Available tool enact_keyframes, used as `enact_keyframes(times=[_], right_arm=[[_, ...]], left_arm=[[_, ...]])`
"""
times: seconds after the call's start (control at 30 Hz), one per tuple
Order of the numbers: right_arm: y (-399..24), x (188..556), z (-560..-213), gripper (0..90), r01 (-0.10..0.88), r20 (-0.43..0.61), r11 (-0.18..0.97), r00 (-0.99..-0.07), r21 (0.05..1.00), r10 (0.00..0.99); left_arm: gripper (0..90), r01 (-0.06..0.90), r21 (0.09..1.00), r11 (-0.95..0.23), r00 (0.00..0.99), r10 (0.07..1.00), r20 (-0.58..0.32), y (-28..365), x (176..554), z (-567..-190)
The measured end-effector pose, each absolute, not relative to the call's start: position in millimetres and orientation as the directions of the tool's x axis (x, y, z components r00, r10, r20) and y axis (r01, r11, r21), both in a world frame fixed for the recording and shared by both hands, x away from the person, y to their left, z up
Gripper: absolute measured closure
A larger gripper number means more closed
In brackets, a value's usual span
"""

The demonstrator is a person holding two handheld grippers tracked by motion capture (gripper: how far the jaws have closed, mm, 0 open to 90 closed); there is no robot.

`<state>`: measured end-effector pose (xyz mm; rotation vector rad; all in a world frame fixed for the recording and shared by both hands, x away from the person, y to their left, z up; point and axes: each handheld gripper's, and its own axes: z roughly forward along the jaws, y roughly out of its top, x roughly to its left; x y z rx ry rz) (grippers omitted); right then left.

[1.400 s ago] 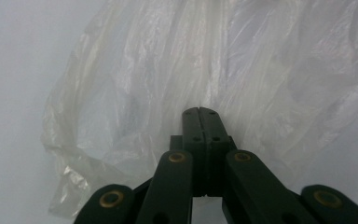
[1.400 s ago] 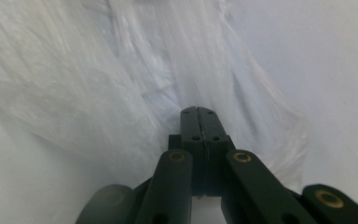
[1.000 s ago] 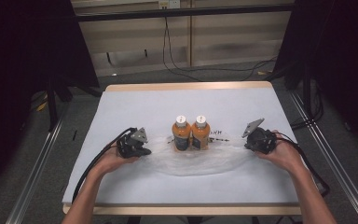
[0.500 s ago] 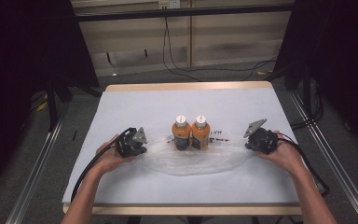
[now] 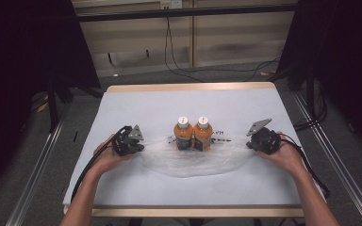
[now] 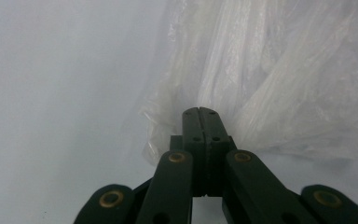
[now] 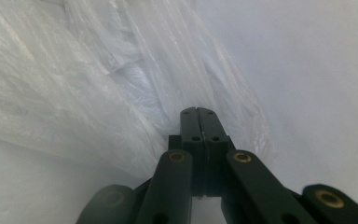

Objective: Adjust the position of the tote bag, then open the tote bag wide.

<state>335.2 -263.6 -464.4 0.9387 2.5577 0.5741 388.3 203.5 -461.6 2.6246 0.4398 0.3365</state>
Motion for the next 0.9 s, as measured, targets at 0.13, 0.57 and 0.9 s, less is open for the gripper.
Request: enact_keyframes(times=[0.13, 0.57, 0.9], right_arm=[[-264, 335, -463, 90.0, 0.524, -0.183, 0.698, -0.720, 0.488, 0.670], [-269, 332, -453, 86.1, 0.521, -0.108, 0.616, -0.705, 0.591, 0.701], [-275, 328, -439, 84.3, 0.488, -0.019, 0.500, -0.702, 0.716, 0.712]], left_arm=[[90.0, 0.277, 0.482, -0.831, 0.911, 0.386, 0.143, 206, 390, -462], [87.7, 0.326, 0.598, -0.732, 0.903, 0.429, 0.033, 209, 389, -455], [86.1, 0.326, 0.701, -0.635, 0.896, 0.443, -0.015, 211, 385, -442]])
